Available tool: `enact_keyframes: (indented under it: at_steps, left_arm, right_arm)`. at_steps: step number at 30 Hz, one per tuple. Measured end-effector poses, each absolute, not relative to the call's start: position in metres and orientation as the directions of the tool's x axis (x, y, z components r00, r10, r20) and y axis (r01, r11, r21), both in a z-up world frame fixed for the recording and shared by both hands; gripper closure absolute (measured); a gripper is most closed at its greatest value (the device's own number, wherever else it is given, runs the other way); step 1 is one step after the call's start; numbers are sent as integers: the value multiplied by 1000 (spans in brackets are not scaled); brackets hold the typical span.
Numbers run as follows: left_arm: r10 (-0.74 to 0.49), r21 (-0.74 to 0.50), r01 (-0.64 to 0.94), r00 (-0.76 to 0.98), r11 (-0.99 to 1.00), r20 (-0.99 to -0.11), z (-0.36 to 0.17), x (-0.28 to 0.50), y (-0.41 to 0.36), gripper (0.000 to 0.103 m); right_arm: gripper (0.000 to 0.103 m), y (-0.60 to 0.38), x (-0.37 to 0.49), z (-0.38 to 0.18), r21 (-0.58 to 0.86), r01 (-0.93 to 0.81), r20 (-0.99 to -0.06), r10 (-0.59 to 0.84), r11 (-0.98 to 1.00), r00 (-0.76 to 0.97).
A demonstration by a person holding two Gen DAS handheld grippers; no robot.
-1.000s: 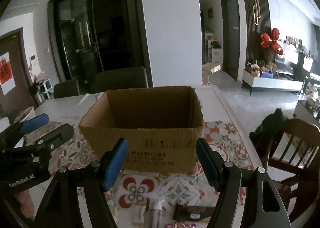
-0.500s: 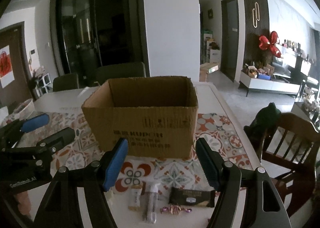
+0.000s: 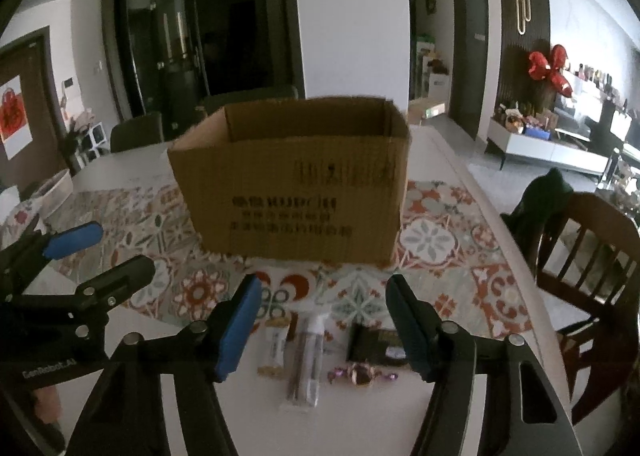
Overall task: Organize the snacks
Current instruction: 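Grasp the small white wrapped candy with the left tool while the right tool grasps the clear stick snack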
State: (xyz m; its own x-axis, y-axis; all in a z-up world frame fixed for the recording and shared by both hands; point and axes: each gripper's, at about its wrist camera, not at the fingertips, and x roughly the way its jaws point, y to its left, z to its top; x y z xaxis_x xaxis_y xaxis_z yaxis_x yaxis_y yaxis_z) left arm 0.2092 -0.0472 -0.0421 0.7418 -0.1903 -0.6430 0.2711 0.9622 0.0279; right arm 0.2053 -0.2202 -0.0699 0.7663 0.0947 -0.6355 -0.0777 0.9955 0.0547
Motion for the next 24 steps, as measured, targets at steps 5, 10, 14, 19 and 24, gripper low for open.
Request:
enact_keyframes:
  at_steps: [5,10,14,19,24]
  left_arm:
    - [-189,21,274,717,962,-670,-56,208,-48,20]
    - [-187,18,279,686,960,-703,-72,209,-50,21]
    - [-194,2,283,661,959,-724,-83,211,-50,21]
    - [-204,-23,284,627,959,-752,-96,216,-51,21]
    - [-212,-36,292,599,956,-772,-108,220,-53,24]
  right_arm:
    - [43,-219,203,-84,62,-85,-667,104,994,738]
    - [46,-218,203,-97,70,-85,-693,110,994,712]
    - [48,-217,205,-109,84,-90,-719,123,992,684]
    - [52,-217,210,-121,102,-90,-745,136,991,653]
    - [59,-217,214,-131,114,-90,-765,146,989,627]
